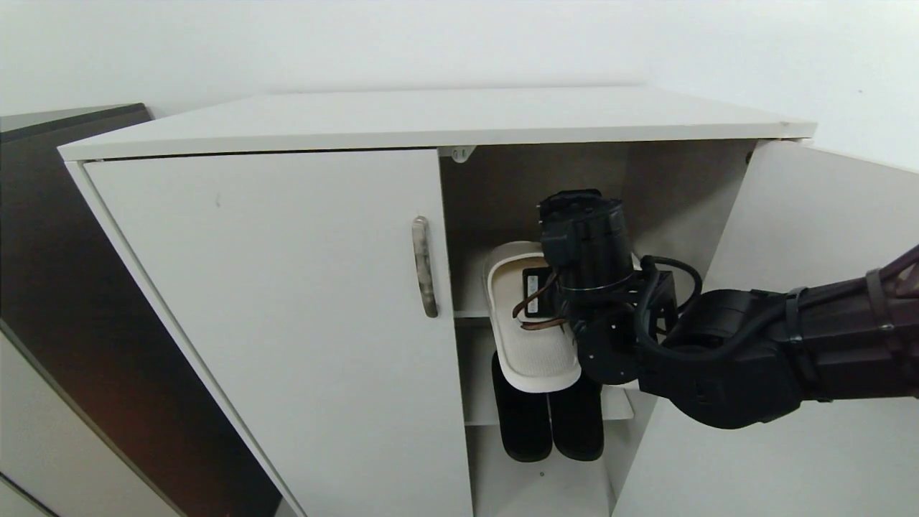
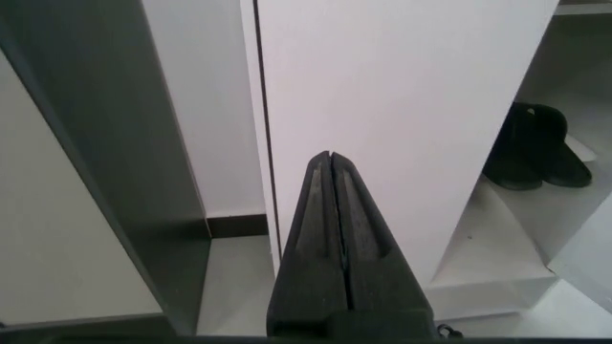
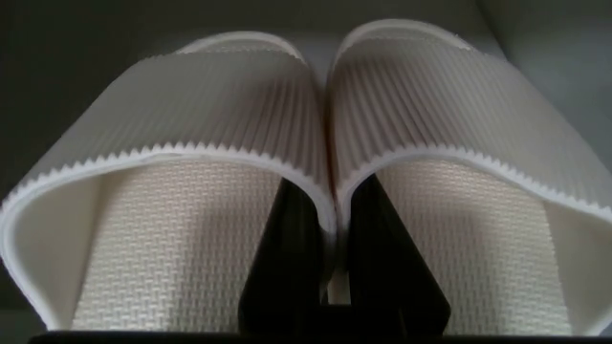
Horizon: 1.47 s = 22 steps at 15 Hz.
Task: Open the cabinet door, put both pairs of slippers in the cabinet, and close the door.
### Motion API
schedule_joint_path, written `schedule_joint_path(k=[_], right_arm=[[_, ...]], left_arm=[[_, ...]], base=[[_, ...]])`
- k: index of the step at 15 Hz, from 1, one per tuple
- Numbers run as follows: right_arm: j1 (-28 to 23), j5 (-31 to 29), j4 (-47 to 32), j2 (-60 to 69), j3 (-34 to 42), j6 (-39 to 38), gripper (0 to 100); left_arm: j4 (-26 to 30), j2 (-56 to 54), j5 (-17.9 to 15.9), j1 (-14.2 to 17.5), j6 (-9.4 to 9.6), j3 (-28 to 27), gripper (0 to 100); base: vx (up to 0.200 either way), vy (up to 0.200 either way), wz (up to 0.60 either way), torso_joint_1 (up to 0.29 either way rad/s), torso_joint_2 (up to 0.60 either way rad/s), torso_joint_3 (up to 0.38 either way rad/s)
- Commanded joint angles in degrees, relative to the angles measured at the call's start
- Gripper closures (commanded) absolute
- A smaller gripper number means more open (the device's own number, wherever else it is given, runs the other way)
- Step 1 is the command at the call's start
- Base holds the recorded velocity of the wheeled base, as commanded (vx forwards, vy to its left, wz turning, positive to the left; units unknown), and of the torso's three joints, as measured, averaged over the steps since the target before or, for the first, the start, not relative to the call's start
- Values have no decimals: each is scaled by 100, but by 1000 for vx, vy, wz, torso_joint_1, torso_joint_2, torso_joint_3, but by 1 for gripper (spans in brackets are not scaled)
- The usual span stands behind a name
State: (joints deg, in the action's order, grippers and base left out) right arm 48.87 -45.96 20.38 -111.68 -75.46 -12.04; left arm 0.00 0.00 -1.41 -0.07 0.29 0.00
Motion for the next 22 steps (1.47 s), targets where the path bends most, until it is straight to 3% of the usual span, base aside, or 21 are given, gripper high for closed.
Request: schedule_joint_path(k=[1, 6, 12, 22], right_arm=[[0, 17, -26, -12, 5, 9, 100], [-159, 105, -184, -399, -672, 97, 100], [-405, 175, -931, -908, -1779, 88, 100], [-748, 272, -975, -1216, -2254, 106, 100]], left_arm=[[0, 0, 1, -1, -3, 0, 100], [0, 0, 1, -1, -3, 0, 100], [0, 0, 10, -1, -12, 0, 100], [0, 0, 10, -1, -12, 0, 100]], base=[[0, 0, 0, 0, 0, 0], [0, 0, 0, 0, 0, 0], [0, 0, 0, 0, 0, 0], [0, 0, 0, 0, 0, 0]])
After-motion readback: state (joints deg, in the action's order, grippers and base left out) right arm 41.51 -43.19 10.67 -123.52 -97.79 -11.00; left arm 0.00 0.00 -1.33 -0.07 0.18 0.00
